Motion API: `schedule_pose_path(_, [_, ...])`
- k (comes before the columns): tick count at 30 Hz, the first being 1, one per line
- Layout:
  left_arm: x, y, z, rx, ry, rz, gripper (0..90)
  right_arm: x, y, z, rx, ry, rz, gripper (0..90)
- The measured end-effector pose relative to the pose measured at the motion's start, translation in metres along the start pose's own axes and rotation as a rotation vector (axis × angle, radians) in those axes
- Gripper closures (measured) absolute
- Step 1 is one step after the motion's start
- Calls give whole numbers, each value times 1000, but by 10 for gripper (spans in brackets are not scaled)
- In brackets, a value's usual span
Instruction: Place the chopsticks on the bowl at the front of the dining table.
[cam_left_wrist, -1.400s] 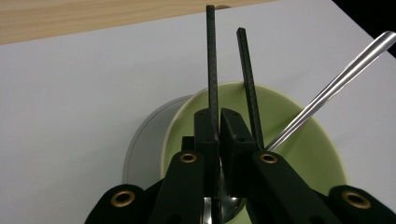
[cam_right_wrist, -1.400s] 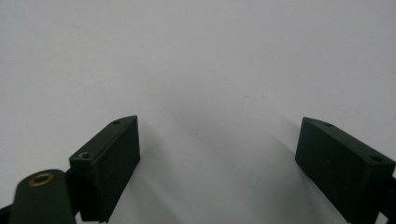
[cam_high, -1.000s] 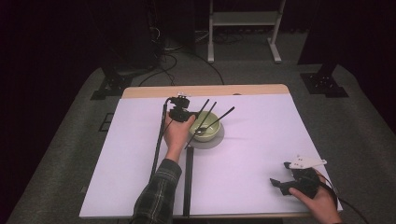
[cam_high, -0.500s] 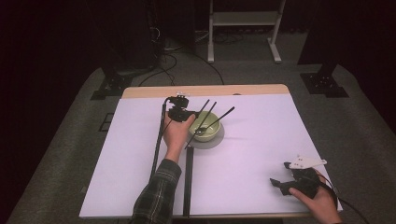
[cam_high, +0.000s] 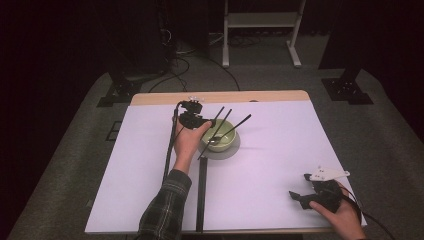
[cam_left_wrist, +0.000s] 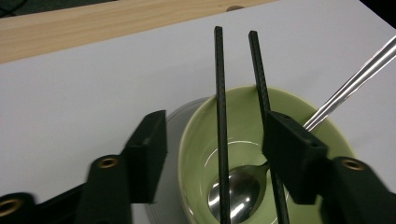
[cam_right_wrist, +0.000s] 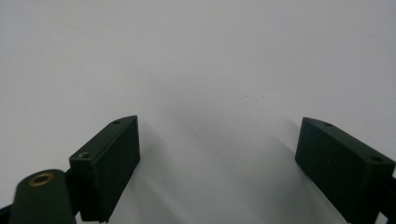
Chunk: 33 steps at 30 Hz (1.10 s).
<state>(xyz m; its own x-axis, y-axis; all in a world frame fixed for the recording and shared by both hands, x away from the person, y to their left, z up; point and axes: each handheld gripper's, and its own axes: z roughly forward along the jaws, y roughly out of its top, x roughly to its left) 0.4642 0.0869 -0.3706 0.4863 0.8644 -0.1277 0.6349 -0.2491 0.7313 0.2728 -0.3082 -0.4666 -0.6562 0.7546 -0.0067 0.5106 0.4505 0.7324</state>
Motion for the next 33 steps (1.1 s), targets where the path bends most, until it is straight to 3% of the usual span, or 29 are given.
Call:
schedule_pose_path(5, [-5, 8, 1, -5, 28, 28, 192, 0, 0, 0, 0, 1, 0, 123])
schedule_pose_path(11, [-11, 18, 9, 44, 79, 53, 19, 0, 0, 0, -1, 1, 0, 123])
schedule_pose_path(16, [-12, 25, 17, 49, 92, 64, 18, 0, 0, 0, -1, 1, 1, 123])
schedule_pose_path(25, [-15, 39, 35, 60, 58, 110, 7, 0, 0, 0, -1, 2, 3, 123])
schedule_pose_path(33, [-20, 46, 53, 71, 46, 121, 0, 0, 0, 0, -1, 2, 3, 123])
